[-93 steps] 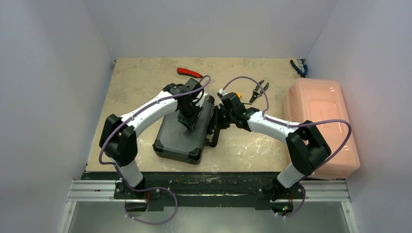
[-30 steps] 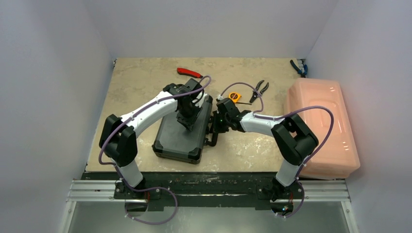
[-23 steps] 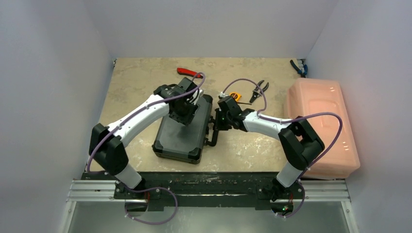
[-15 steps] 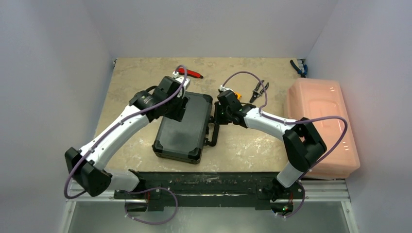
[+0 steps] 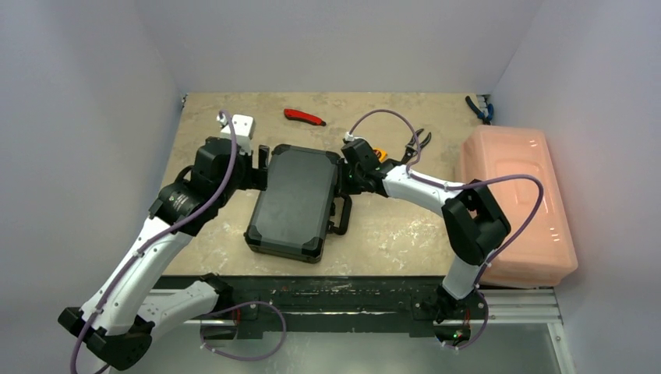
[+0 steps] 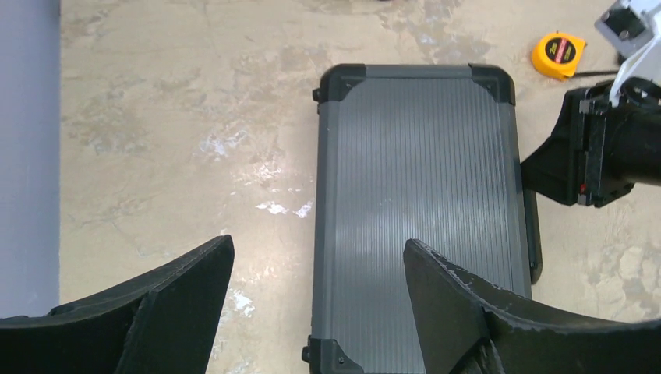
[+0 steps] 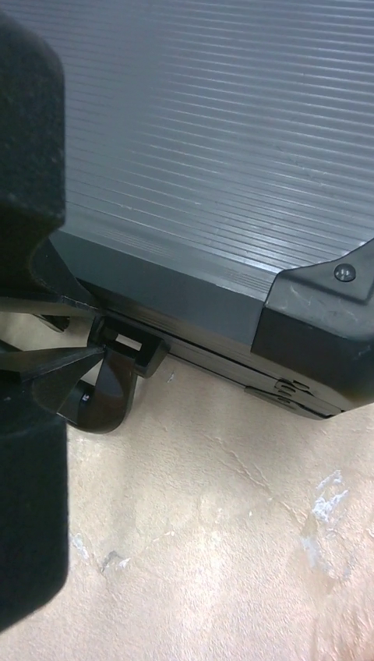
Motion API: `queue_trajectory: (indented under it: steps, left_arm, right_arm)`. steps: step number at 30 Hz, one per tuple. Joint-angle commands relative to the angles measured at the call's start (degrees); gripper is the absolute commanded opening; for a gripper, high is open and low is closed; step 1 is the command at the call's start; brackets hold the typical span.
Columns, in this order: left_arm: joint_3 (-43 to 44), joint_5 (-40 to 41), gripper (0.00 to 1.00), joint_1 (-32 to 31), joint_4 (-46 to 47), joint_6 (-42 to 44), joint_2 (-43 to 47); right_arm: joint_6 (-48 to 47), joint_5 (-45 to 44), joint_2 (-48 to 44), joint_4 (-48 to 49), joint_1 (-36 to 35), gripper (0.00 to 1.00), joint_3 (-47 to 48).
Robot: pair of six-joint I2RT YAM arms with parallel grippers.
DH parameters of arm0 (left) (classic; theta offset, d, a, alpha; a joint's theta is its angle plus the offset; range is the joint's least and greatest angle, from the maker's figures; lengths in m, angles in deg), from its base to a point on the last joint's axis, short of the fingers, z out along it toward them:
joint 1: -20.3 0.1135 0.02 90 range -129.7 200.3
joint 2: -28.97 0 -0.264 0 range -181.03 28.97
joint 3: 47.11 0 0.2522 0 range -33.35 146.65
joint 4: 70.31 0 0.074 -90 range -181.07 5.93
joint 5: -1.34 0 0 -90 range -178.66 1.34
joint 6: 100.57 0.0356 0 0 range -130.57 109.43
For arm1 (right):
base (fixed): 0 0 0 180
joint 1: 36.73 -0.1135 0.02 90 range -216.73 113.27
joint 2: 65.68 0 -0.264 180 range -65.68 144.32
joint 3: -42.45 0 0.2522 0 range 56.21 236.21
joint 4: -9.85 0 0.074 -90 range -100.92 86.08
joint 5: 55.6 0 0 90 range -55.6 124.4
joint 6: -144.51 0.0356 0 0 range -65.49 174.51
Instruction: Pack up texas hold em set
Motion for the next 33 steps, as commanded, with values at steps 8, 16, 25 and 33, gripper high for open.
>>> queue_trajectory:
  steps: [8, 16, 25, 33]
  left_arm:
    - [-1.4, -0.4, 0.78, 4.4, 5.4, -0.3, 3.7]
    - [-1.7, -0.4, 0.77, 5.6, 5.8, -0.3, 5.1]
    - [-2.1, 0.2, 0.77, 8.3, 6.0, -0.4, 6.9]
    - [-4.0, 1.2, 0.77, 8.8, 8.6, 0.5, 8.9]
  right_arm:
    - [-2.8, 5.0, 2.8, 0.8, -5.1, 0.33, 7.2]
    - [0.4, 8.3, 9.3, 3.1, -9.6, 0.34, 14.5]
    - [8.5, 16.8, 29.4, 6.8, -16.4, 0.35, 40.0]
    - [6.0, 13.8, 26.2, 10.4, -17.1, 0.43, 40.8]
